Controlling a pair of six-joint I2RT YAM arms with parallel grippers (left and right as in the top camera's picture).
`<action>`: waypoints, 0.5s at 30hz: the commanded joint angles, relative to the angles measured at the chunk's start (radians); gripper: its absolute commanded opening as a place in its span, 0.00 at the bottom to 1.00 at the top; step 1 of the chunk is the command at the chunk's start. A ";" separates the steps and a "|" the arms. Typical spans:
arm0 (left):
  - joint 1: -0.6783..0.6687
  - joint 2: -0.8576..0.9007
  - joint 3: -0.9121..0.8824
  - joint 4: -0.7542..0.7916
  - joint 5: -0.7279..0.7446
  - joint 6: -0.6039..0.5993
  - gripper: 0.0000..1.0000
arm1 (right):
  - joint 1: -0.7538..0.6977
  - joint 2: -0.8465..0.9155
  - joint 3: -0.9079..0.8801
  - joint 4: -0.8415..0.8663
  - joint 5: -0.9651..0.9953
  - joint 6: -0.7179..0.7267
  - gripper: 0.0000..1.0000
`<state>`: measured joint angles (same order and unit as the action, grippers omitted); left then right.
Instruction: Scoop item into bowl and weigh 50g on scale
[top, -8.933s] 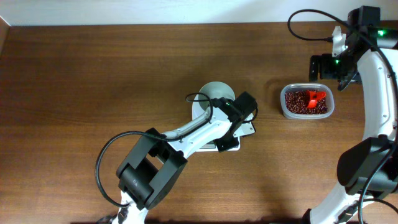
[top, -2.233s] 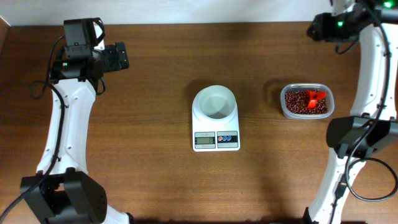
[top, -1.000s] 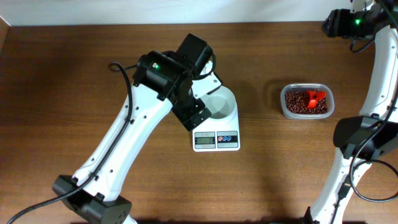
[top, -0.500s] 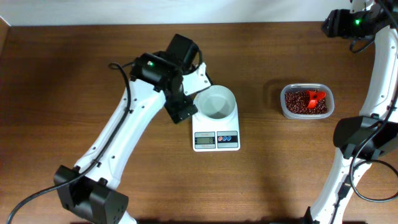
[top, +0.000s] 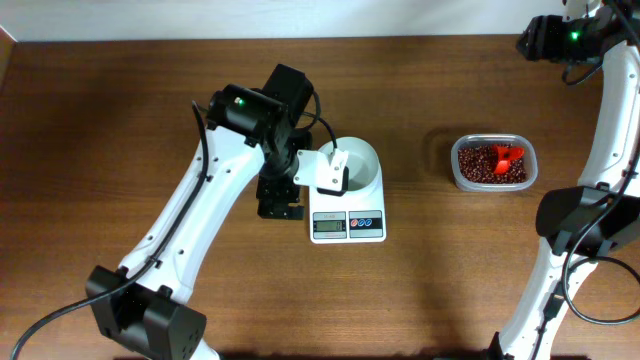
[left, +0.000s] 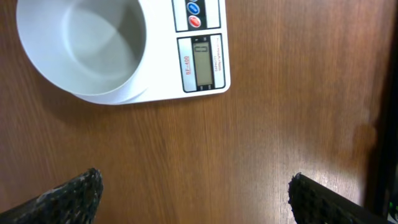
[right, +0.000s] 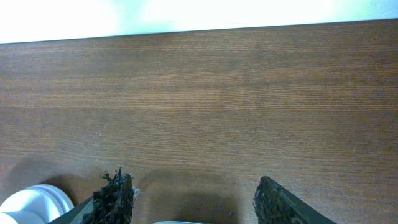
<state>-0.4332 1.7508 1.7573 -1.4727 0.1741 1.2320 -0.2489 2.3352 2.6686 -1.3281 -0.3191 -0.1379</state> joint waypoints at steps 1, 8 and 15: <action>0.050 0.002 -0.003 -0.010 0.051 0.014 0.99 | 0.000 -0.006 0.018 -0.003 -0.010 -0.004 0.64; 0.081 0.002 -0.003 0.002 0.106 0.018 0.99 | 0.000 -0.006 0.018 -0.011 -0.010 -0.004 0.64; 0.081 0.007 -0.020 0.032 0.171 0.018 0.98 | 0.000 -0.006 0.018 -0.011 -0.010 -0.004 0.64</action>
<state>-0.3538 1.7508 1.7573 -1.4528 0.2928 1.2346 -0.2489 2.3352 2.6686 -1.3376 -0.3191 -0.1383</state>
